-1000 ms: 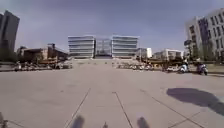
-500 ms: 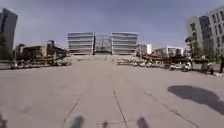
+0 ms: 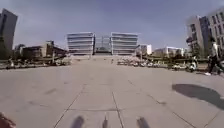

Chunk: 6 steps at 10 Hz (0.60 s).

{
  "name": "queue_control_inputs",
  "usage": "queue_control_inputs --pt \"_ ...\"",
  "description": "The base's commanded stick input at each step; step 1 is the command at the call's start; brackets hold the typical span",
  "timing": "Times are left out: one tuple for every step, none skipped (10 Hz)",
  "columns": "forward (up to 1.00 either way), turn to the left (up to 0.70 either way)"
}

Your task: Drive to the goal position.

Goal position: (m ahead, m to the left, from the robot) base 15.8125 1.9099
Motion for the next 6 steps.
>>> queue_control_inputs --pt "1.0 0.0" --pt "1.0 0.0" --pt "1.0 0.0" --pt "1.0 0.0" --pt "1.0 0.0" --pt "1.0 0.0"
